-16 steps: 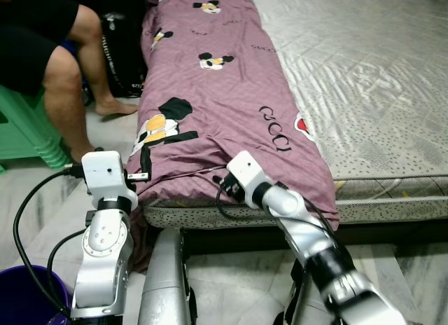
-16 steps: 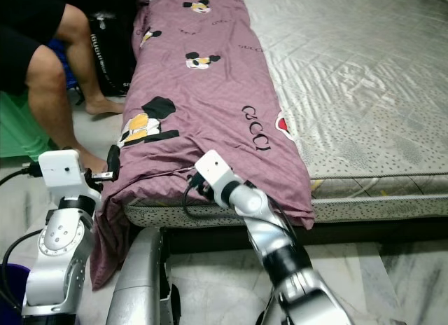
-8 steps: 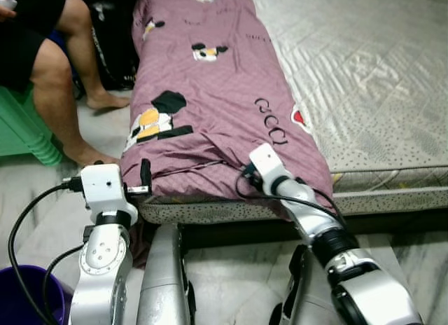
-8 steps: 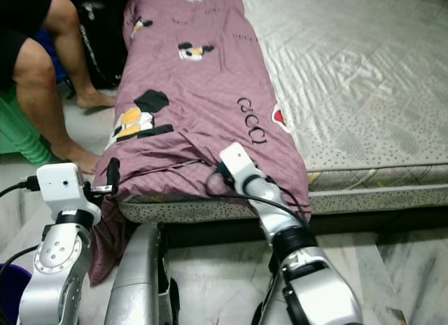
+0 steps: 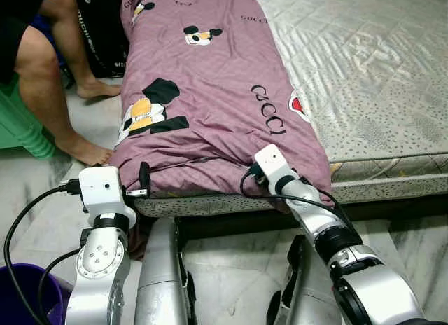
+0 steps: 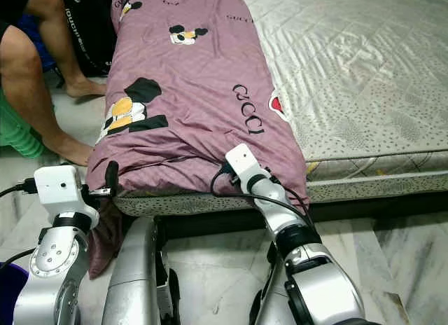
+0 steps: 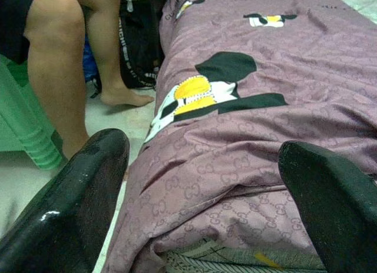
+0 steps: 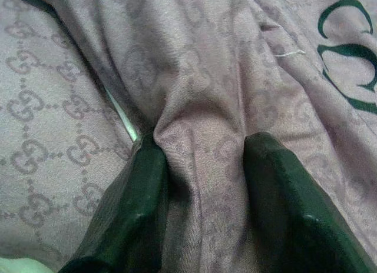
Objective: Clean up the room
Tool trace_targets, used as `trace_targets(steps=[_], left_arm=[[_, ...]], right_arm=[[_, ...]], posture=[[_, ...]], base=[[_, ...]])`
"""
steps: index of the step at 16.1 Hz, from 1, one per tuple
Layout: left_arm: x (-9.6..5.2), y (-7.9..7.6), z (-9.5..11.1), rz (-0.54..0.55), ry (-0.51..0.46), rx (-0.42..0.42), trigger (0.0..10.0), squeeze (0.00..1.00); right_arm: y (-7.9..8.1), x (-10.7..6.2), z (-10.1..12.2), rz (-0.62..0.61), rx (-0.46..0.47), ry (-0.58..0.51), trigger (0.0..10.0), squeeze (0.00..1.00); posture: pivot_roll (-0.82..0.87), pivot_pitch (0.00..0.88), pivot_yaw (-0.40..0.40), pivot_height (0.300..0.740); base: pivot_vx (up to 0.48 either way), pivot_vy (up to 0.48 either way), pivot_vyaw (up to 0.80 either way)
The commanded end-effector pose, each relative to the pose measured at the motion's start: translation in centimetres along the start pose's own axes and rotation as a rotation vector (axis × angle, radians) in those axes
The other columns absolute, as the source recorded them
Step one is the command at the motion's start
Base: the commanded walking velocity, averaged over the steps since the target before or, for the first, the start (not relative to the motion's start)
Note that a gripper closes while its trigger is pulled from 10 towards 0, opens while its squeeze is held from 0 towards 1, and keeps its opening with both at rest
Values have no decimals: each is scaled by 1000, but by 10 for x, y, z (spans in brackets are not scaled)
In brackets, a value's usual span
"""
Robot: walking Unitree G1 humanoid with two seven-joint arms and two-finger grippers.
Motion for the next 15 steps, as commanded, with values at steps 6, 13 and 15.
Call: trace_targets(steps=[6,13,15], left_arm=[[4,10,5,28,-6,4,10000,0],[8,10,6,34,-12,-5,10000,0],[8,12,7,38,-13,-3,10000,0]], right_arm=[[-16,-17,-5,38,258,-77,0,0],[-16,-20,-11,57,253,-70,0,0],[-11,-21,-7,81,261,-83,0,0]], posture=[[99,117,34,525],[98,104,32,525],[100,104,30,525]], base=[[0,0,0],[0,0,0],[0,0,0]])
Point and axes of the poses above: a point about 5 cm out from each wrist's last joint towards the gripper, its own x axis pointing out of the wrist towards the gripper, its own z axis along the axis of the wrist's last joint, y = z × x, the point moved 6 cm from there along x, pointing out of the wrist towards the gripper, and after that the axes turned 3 degrees about -x, right-handed, at the moved point
